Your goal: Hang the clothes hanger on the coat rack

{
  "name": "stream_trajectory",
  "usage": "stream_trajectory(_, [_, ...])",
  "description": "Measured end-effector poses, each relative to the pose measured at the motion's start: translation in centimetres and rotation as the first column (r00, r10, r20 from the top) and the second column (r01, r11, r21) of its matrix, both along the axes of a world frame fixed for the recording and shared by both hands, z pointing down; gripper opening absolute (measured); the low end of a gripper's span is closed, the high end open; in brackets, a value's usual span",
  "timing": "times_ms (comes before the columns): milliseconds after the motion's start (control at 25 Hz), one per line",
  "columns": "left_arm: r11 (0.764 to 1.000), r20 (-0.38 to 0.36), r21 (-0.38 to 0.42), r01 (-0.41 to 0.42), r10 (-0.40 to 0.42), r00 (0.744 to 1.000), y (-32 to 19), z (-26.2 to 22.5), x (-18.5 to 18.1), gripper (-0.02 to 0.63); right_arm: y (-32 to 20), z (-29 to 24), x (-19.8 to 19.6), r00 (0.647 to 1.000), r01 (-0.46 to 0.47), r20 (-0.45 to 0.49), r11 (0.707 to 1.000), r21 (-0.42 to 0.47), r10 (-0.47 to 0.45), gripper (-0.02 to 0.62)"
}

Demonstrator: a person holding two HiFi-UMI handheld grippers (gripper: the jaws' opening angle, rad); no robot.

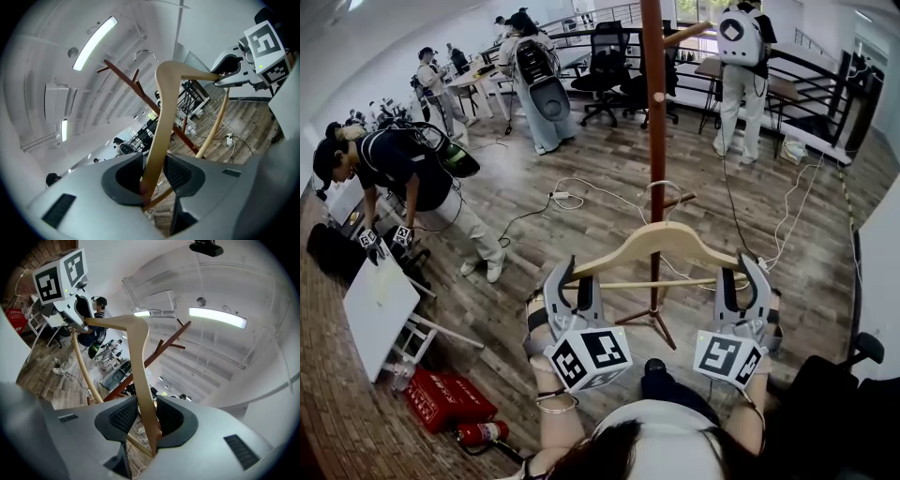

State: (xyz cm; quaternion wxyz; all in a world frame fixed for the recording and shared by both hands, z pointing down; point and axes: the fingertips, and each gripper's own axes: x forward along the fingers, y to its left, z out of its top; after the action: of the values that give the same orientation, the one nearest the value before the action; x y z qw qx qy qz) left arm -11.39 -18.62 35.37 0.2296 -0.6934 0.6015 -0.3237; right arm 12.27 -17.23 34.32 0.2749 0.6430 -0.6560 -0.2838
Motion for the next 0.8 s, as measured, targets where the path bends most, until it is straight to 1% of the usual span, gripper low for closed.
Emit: stream_trajectory(800, [1.000, -0.001, -0.003, 0.011, -0.011, 1.000, -6.5, -0.9, -0.2, 0.132, -6.8, -1.0, -0.2, 1.000, 0.010, 0.004, 1.000, 0.001, -0.010, 0.132])
